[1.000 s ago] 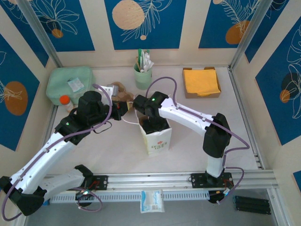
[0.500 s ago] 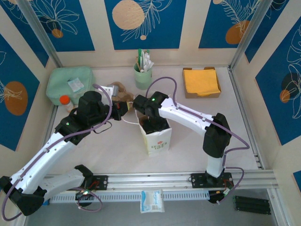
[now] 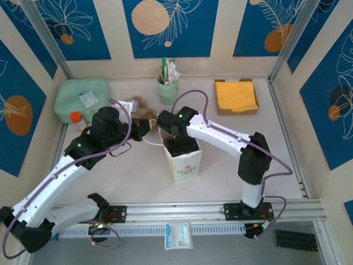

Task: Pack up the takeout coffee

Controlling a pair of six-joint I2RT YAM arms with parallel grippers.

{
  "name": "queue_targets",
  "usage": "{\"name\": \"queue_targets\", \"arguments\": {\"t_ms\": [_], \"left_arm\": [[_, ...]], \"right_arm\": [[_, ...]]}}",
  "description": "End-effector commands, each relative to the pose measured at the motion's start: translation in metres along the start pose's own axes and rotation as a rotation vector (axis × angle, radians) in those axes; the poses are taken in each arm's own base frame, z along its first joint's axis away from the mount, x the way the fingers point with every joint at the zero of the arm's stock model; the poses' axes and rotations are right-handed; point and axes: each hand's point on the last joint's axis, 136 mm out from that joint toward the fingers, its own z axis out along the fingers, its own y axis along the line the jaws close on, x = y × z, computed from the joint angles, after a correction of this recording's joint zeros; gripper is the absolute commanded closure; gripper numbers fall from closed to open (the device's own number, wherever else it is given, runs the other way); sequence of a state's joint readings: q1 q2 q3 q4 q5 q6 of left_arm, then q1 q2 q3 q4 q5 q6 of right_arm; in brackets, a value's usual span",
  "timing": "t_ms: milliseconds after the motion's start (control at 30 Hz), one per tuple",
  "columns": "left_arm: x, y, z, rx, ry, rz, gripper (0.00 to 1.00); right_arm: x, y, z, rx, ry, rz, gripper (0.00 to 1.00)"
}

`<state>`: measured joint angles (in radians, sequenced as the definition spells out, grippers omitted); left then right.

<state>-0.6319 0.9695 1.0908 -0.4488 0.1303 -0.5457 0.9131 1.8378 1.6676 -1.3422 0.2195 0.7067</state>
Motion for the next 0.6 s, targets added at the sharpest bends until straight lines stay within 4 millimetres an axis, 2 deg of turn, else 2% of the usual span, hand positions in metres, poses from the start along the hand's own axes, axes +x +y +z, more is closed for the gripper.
{"name": "queue_targets", "arguments": {"t_ms": [0,567], "left_arm": [[-0.0033,-0.0005,-0.0015,0.009,-0.018,-0.009,1.00],[-0.0045,-0.0014,-0.0021,0.011,-0.021,-0.007,1.00]], "right_arm": [[0.0014,-0.0016,0.0110,0.011,0.056,-0.007,0.35],[0.0040,0.0025,0.0152,0.008,0.106,-0.041,0.35]]}}
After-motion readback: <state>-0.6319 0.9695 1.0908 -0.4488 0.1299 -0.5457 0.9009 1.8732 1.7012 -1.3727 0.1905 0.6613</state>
